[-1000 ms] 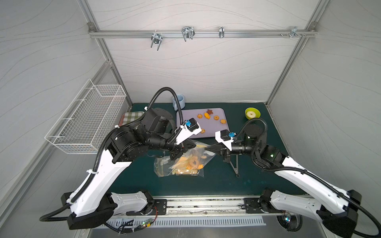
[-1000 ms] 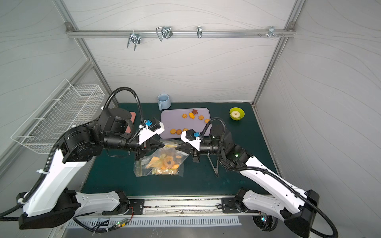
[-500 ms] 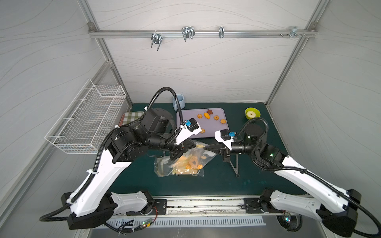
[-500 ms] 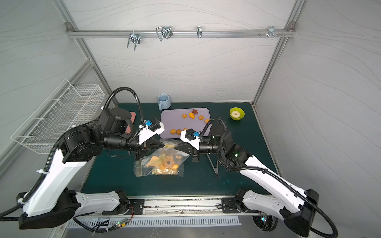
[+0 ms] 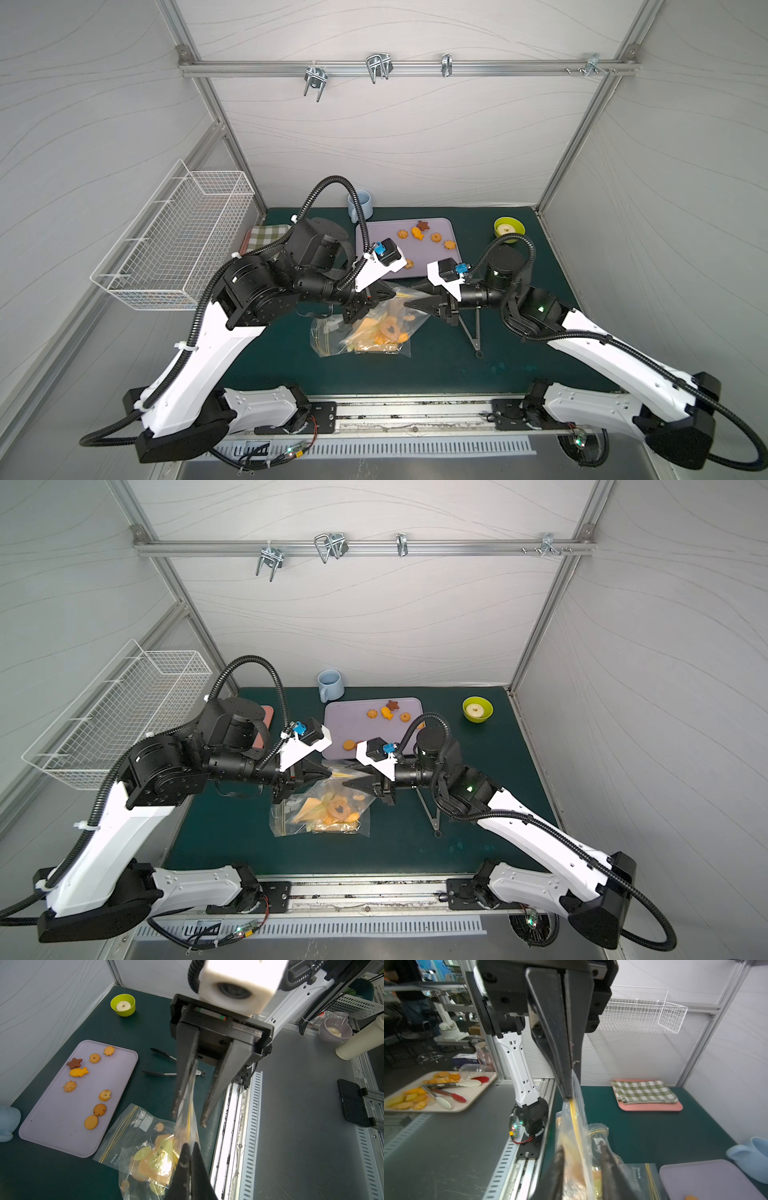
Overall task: Put the cookies into a resealable bag to prevent moisture
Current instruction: Close the ziploc bag.
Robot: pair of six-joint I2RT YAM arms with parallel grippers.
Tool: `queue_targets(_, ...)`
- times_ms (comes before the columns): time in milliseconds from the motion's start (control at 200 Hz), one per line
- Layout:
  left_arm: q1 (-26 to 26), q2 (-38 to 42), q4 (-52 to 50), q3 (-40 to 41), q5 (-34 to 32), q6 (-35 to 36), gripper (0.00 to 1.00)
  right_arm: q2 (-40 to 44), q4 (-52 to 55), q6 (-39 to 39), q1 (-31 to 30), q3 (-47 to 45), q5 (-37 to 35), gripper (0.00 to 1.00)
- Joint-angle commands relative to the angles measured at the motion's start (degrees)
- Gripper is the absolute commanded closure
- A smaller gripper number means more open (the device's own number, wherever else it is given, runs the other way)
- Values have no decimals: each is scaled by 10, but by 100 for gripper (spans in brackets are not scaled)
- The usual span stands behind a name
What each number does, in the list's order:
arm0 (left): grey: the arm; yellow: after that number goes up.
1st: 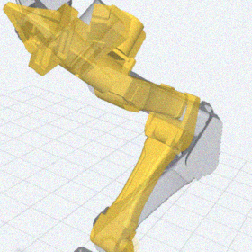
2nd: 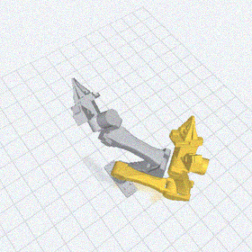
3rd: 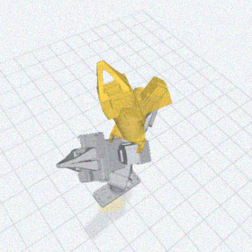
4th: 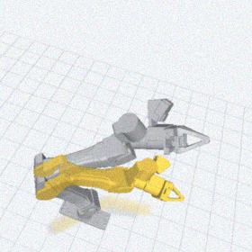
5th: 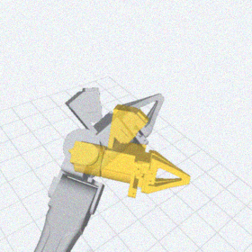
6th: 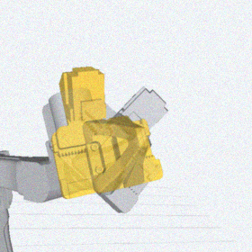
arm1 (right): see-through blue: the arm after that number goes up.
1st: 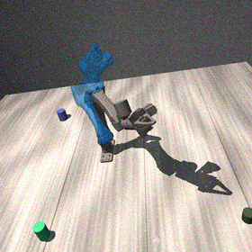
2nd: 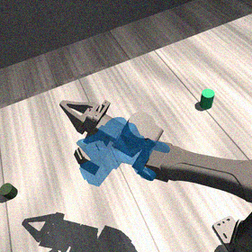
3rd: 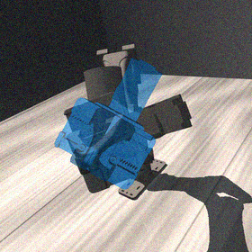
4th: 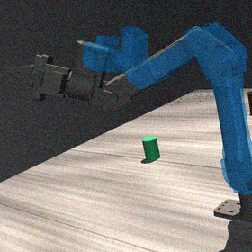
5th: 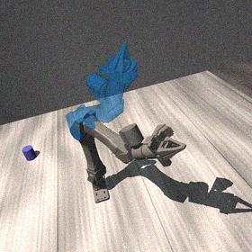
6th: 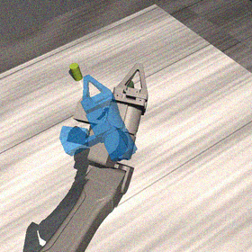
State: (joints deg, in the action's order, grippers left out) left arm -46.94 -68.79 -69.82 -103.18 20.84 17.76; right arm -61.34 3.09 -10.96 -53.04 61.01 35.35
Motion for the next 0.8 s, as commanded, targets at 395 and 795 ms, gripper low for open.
queue_targets(395,-1,0,30,-12,16,6,100,-19,-24,-8,-17,28,5,56)
queue_targets(795,-1,-1,32,-8,18,5,100,-29,-19,-7,-22,45,6,100)
